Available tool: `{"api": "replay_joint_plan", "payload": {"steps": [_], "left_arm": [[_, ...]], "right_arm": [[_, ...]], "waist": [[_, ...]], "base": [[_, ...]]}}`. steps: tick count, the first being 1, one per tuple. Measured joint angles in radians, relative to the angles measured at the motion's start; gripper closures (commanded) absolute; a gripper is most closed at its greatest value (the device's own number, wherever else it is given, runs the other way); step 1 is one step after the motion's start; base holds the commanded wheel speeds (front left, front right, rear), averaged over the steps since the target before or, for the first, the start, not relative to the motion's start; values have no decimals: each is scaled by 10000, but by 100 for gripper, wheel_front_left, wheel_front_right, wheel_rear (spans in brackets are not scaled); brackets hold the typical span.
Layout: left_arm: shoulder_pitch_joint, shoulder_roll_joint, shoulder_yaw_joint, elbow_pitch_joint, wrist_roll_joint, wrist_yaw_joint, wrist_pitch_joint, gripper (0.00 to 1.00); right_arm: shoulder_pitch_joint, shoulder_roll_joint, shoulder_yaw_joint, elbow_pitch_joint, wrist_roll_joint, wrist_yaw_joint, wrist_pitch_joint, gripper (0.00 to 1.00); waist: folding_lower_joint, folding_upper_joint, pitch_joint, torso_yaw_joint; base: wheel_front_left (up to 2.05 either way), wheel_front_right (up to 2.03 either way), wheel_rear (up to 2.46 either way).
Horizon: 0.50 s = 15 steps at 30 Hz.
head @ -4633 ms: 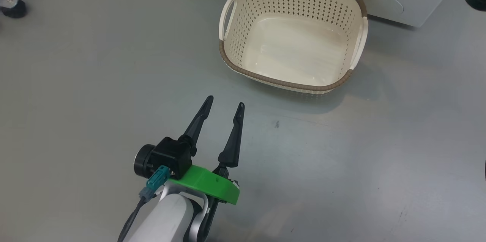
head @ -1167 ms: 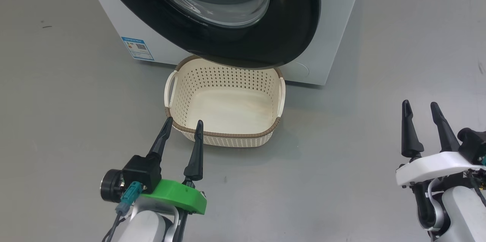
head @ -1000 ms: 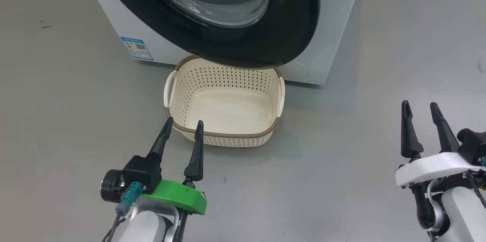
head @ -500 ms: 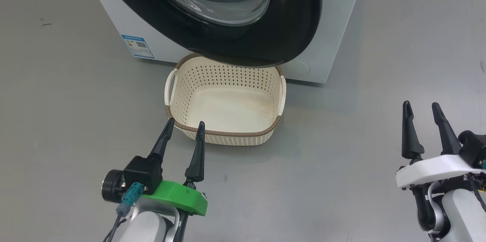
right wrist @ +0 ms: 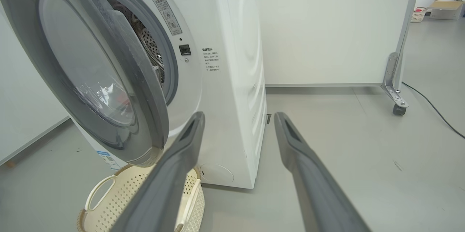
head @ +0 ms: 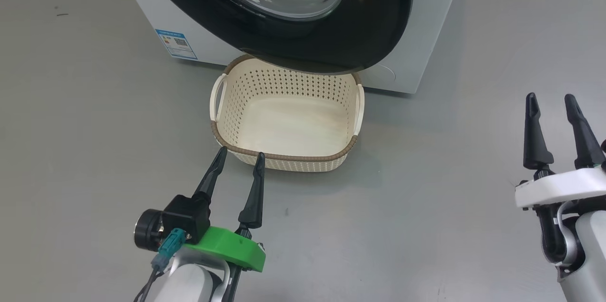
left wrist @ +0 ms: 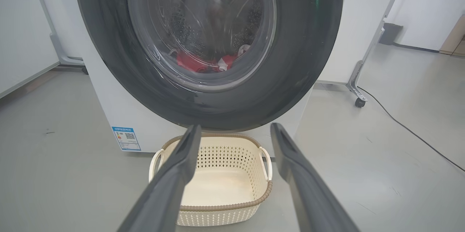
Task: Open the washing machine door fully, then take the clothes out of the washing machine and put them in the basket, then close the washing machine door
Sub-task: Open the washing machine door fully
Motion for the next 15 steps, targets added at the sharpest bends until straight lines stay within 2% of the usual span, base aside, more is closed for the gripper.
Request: {"api": "replay_joint_plan", "payload": {"steps": [4,5,6,10,15], "left_arm": [[-12,0,-107,-54,-2,0,0,0],[-15,0,-132,-58,-6,0,0,0],[-20,0,-155,-73,-23,0,0,0],[-105,0,-265,-138,-36,2,0,0],[-203,0,-435,-169,-140,2,0,0]], "right_arm": [[-414,-102,-102,-6,209,224,61,0],[-522,-128,-105,-8,280,267,138,30],[-630,-176,-104,-10,328,328,228,100],[-1332,-341,-261,-10,886,539,660,100],[-2001,29,-548,69,2217,696,1306,100]], "waist": [[0,0,164,119],[0,0,204,153],[0,0,245,185],[0,0,457,363],[0,0,660,540]], "base": [[0,0,0],[0,0,0],[0,0,0],[0,0,0],[0,0,0]]}}
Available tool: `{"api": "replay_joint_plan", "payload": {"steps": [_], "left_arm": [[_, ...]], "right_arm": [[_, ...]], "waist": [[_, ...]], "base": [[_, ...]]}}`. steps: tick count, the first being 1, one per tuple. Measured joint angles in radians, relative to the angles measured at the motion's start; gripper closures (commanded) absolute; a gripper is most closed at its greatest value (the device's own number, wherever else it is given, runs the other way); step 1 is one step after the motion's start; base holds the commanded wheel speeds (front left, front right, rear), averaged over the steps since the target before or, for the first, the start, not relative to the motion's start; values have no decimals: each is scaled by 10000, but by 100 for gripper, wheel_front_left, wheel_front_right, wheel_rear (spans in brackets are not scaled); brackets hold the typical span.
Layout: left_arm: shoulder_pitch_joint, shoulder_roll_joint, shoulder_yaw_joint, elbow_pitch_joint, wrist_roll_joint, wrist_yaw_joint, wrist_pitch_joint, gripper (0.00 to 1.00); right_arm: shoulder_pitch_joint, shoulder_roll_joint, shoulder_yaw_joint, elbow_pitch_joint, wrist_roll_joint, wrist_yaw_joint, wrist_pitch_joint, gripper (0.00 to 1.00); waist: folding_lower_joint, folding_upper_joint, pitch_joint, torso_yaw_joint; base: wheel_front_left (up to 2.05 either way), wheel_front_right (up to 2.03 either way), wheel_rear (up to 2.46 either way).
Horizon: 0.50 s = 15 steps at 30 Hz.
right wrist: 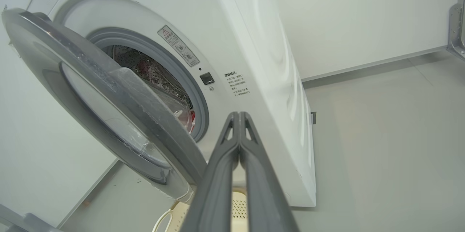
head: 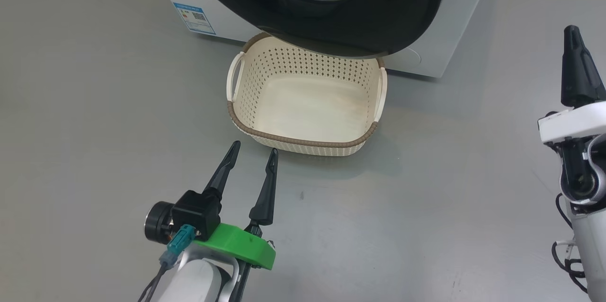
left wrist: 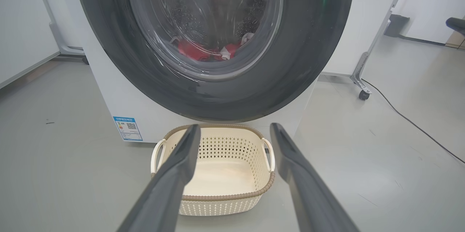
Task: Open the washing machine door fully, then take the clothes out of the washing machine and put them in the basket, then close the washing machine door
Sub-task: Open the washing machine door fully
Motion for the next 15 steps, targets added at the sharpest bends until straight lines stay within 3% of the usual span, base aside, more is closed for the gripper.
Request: {"api": "replay_joint_plan", "payload": {"steps": [8,15], "left_arm": [[-172,-2,-167,-42,-146,0,0,0],[-230,-6,-343,-88,-242,10,0,0]], "right_arm": [[-1113,497,-717,527,2165,-19,1315,100],[-2266,612,-1463,1087,3616,-570,2420,100]], "waist": [[0,0,265,325],[0,0,503,610]], "base": [[0,0,0],[0,0,0]]}}
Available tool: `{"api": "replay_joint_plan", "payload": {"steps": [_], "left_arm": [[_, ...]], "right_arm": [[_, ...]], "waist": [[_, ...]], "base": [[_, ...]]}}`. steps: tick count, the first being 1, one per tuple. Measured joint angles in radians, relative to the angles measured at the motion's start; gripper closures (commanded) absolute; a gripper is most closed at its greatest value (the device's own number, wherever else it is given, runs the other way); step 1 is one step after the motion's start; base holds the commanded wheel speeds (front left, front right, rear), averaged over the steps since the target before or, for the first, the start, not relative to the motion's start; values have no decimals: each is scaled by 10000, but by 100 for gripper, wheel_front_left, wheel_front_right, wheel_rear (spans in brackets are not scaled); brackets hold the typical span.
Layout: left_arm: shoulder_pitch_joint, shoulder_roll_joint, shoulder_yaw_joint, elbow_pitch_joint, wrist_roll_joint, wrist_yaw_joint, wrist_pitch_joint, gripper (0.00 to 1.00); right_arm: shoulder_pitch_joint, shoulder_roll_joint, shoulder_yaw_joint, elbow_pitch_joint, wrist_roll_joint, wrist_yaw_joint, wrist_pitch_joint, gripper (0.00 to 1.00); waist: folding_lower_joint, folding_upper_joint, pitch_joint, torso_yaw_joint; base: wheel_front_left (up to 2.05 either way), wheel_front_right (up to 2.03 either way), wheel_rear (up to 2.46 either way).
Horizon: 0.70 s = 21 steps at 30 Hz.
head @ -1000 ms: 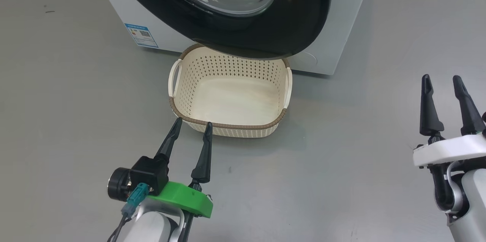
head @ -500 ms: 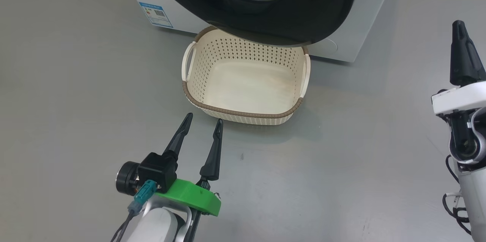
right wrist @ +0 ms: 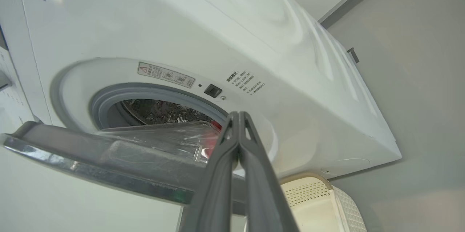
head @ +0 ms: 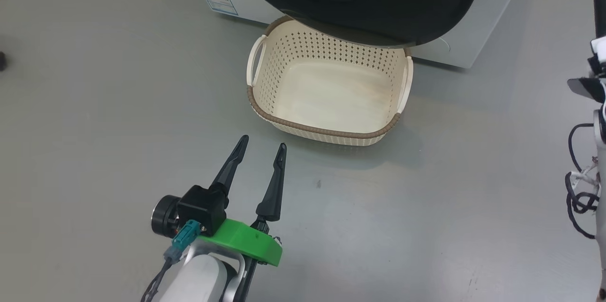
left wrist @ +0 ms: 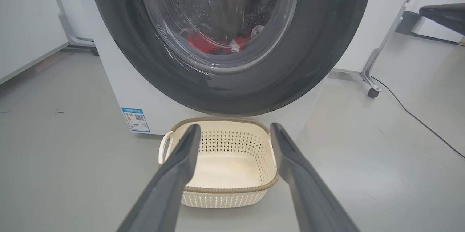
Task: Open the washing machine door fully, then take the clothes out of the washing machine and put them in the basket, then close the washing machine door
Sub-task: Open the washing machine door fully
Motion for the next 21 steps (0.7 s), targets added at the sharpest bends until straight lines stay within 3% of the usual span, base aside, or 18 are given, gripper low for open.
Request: {"api": "replay_joint_plan", "payload": {"steps": [11,21], "left_arm": [[-157,-4,-282,-115,-199,81,0,0],[-305,-6,-378,-203,-278,144,0,0]], "right_arm": [[-1795,-31,-472,685,1338,-984,1509,100],[-2640,128,-176,1427,1862,-1252,2708,100]], "waist": [[0,0,353,444],[1,0,568,748]], "base": [[0,0,0],[0,0,0]]}}
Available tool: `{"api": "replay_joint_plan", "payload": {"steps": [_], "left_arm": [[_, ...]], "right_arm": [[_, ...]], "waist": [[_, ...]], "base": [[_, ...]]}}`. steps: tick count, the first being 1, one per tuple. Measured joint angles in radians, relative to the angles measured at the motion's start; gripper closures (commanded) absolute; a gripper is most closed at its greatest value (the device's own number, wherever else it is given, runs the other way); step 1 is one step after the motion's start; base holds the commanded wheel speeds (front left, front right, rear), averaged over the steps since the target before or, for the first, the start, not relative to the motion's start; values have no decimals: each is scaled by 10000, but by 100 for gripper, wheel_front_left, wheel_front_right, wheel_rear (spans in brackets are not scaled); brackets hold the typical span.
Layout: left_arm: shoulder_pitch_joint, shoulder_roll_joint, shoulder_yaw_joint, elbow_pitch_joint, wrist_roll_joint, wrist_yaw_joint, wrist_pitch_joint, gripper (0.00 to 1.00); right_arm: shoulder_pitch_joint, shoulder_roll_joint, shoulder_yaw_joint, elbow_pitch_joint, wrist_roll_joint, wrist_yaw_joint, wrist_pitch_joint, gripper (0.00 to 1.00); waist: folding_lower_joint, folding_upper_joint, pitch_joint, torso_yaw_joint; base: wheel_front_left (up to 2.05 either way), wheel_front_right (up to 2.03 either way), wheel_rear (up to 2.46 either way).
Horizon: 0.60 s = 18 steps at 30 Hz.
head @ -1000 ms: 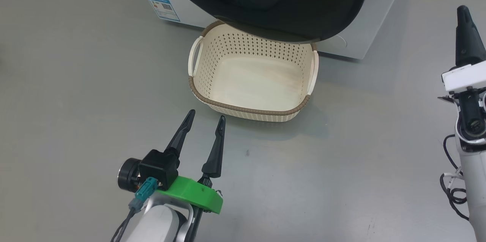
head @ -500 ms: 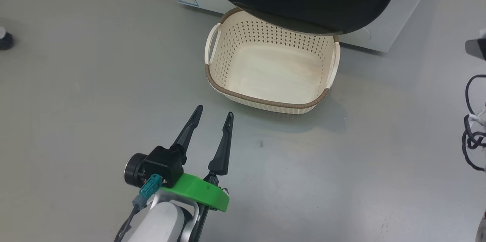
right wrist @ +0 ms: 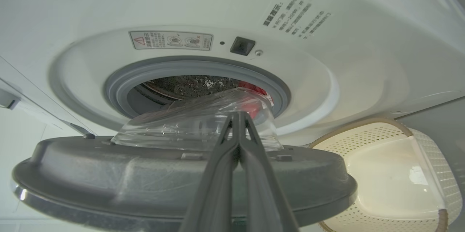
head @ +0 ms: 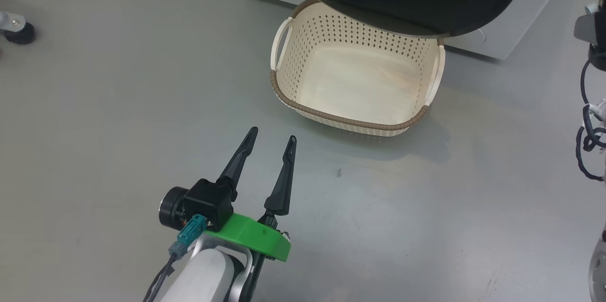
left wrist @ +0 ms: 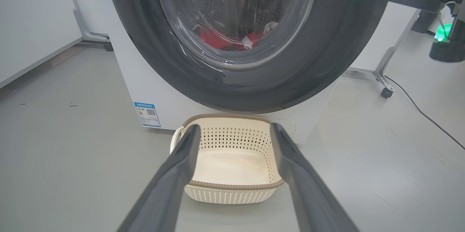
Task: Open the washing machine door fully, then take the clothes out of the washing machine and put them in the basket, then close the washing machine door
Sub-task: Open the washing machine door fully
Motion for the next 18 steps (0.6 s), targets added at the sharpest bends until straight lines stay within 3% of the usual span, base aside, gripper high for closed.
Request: {"api": "replay_joint_plan", "payload": {"steps": [18], "left_arm": [[-36,-2,-198,-4,-67,82,0,0]], "right_arm": [[-686,353,-211,809,1166,-176,1358,100]], "waist": [[0,0,51,27]], "base": [[0,0,0]]}}
